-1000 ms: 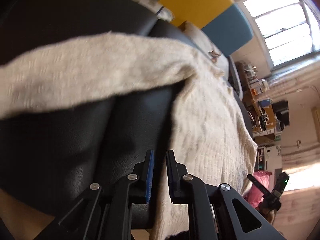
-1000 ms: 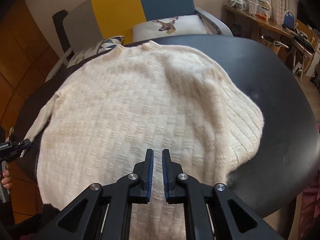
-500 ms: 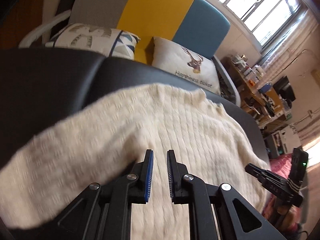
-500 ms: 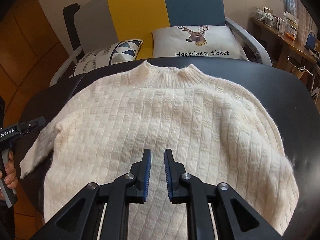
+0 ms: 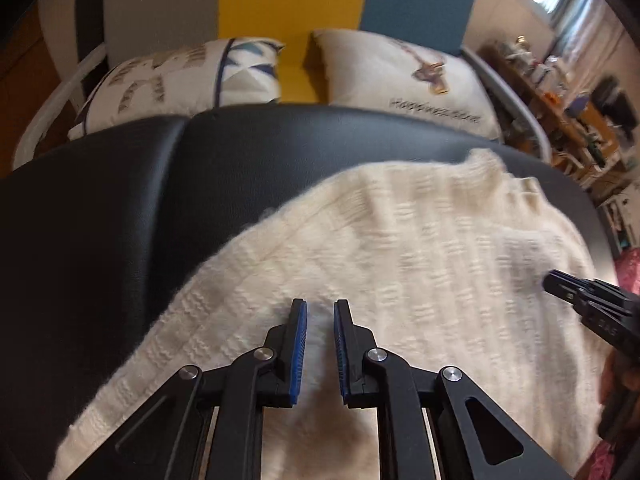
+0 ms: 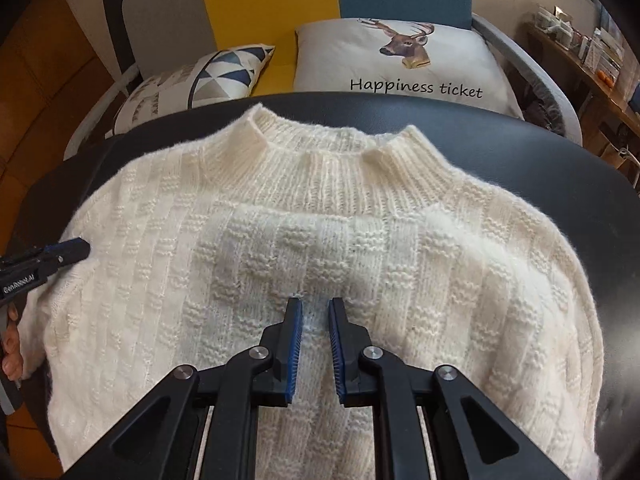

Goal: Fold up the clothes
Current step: 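Grasp the sleeve with the left gripper and fold it across the body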

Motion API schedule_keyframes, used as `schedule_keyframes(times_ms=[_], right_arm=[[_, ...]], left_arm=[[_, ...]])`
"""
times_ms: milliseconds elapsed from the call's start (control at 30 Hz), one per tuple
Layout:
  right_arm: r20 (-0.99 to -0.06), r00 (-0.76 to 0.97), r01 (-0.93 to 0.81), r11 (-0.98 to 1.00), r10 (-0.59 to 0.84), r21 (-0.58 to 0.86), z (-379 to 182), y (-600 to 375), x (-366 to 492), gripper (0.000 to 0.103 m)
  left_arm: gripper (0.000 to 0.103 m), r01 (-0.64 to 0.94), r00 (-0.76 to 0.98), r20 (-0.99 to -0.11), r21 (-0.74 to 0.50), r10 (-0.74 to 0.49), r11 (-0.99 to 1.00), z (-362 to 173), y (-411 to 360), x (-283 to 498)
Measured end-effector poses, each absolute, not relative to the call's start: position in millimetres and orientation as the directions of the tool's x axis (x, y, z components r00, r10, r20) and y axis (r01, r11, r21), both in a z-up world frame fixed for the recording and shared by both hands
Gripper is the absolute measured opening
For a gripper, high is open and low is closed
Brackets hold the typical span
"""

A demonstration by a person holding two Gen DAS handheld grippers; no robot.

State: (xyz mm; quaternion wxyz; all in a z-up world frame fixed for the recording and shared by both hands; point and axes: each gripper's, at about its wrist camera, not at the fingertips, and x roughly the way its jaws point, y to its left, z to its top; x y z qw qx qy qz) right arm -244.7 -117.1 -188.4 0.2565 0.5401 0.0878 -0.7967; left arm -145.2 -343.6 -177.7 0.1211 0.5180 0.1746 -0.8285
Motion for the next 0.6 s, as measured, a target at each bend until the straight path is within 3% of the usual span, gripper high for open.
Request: schedule_keyframes(times_ms=[367, 533, 600], right_arm=[[-0.900, -0.297, 0.489, -0.861, -0.318, 0.143, -196.0, -156.9, -267.1, 0.013], [-0.901, -0.309, 0.505, -0.855, -0.304, 0.116, -186.5, -158.0, -258.5, 0.013], [-0.875, -0.321, 0.533, -0.833, -0.363, 0.150, -172.3, -155.4, -238.8, 0.013]], left_arm=[[0.013, 0.378, -0.448, -0.890, -0.104, -0.083, -0.920, -178.3, -392.5, -169.3], [0.013, 0.423, -0.513, -0.859, -0.252, -0.001, -0.870, -157.3, -417.2, -149.4], [0.013, 0.425, -0.568, -0.823, -0.313, 0.019, -0.850, -137.8, -423.2, -123.2]])
